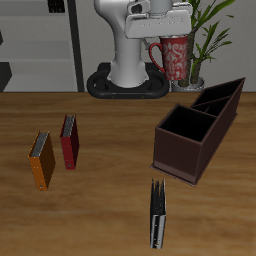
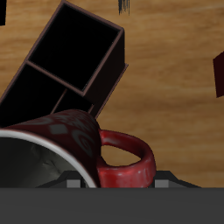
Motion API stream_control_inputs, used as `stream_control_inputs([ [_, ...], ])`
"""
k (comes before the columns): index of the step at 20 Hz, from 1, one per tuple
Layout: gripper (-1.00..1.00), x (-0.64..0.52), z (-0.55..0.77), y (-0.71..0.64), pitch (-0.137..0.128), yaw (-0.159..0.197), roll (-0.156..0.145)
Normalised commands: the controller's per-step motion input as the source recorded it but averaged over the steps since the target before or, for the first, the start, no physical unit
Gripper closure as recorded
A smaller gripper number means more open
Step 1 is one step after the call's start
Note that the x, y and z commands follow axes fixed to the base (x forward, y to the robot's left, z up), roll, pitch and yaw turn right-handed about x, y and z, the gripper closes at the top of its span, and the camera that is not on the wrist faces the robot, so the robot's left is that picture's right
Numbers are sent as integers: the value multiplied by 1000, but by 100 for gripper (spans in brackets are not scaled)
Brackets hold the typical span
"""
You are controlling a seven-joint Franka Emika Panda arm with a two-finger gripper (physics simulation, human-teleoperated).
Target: Place the red mug into the left desk caddy's left compartment
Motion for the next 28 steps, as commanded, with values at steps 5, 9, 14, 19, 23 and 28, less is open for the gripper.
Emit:
stream_control_inputs([
  [5,100,-316,-31,244,-23,8,-9],
  [9,100,-285,-75,251,-4,-8,-20],
  [14,100,-306,-59,238,-7,-6,-7],
  [19,100,-252,-25,234,-20,36,30],
  [23,100,-242,-49,256,-17,16,17],
  [28,100,-181,-87,312,-6,27,41],
])
